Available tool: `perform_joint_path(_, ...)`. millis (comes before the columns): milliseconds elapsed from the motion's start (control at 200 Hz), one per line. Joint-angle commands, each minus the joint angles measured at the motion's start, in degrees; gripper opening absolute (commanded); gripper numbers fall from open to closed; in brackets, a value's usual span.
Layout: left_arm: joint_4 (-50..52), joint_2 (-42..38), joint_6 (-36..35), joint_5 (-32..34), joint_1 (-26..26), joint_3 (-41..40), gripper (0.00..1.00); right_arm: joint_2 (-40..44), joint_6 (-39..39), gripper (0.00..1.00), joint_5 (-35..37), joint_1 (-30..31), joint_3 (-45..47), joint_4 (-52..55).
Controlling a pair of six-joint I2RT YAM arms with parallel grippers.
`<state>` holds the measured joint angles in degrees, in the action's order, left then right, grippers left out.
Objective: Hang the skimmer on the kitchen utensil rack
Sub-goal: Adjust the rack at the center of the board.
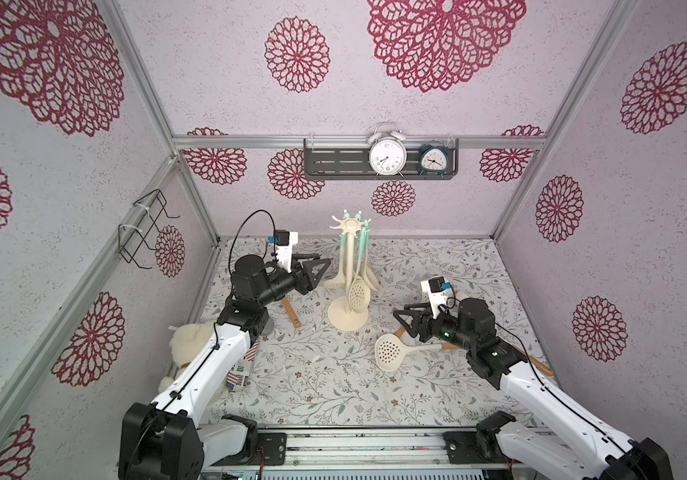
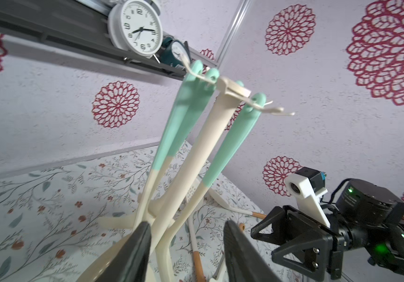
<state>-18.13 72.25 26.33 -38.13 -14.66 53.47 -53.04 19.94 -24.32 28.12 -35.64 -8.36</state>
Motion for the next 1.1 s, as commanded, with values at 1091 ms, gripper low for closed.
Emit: perform_joint_path(1091,1.7,20.8,-6.2,-9.3,-4.0,16.9,0.48,3.4,-4.3,0.56,-6.1,0.0,-13.4,-3.0)
